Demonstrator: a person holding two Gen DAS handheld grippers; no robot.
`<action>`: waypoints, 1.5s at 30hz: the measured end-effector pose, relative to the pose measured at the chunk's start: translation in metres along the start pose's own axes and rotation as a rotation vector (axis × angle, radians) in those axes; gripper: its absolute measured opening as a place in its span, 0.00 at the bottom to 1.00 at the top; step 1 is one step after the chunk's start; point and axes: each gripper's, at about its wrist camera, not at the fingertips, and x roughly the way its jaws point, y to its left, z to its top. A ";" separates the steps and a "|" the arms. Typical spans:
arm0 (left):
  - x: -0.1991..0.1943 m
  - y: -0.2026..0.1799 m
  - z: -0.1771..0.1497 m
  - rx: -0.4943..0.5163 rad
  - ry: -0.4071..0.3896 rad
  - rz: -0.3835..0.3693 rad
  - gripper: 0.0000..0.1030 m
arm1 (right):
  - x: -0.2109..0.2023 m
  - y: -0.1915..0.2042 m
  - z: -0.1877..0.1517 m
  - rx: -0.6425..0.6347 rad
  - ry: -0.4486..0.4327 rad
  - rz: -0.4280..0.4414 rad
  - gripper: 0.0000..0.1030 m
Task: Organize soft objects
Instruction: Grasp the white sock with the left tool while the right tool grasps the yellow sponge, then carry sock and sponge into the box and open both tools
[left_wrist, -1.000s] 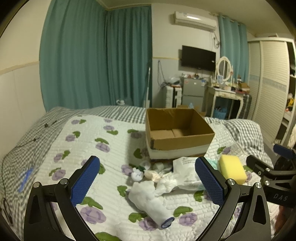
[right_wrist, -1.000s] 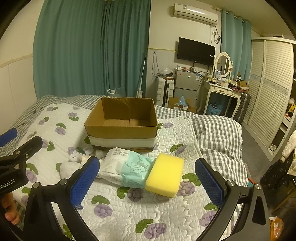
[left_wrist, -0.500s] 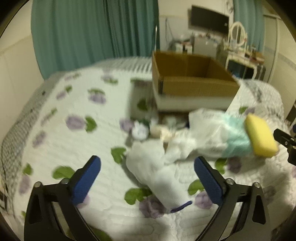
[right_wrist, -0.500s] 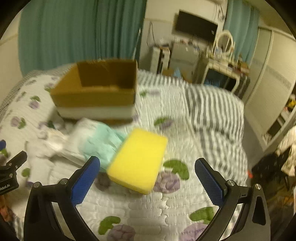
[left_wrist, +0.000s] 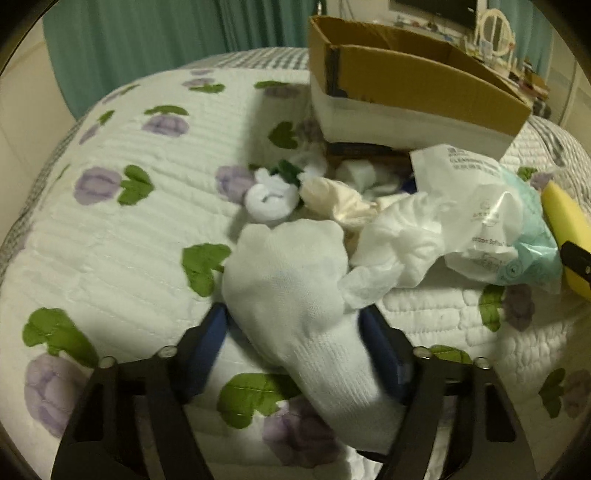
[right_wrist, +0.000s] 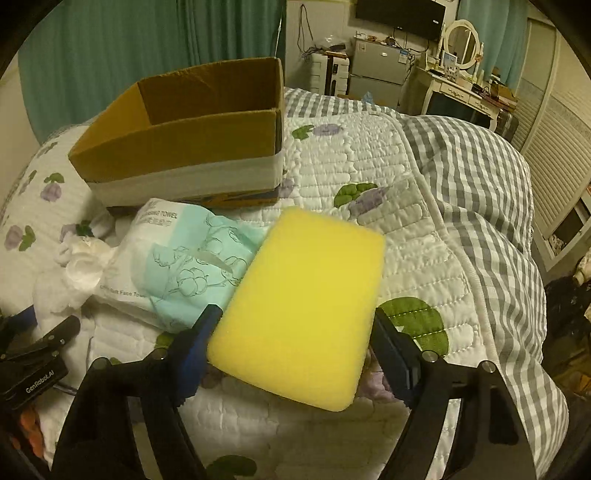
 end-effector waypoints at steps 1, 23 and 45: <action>-0.002 -0.001 -0.001 0.008 -0.009 0.002 0.63 | -0.001 0.001 -0.001 -0.001 -0.006 -0.004 0.72; -0.105 0.027 0.008 0.016 -0.177 -0.146 0.33 | -0.107 -0.001 -0.003 0.008 -0.219 0.114 0.62; -0.120 0.003 0.174 0.096 -0.347 -0.228 0.33 | -0.115 0.053 0.151 -0.213 -0.364 0.212 0.62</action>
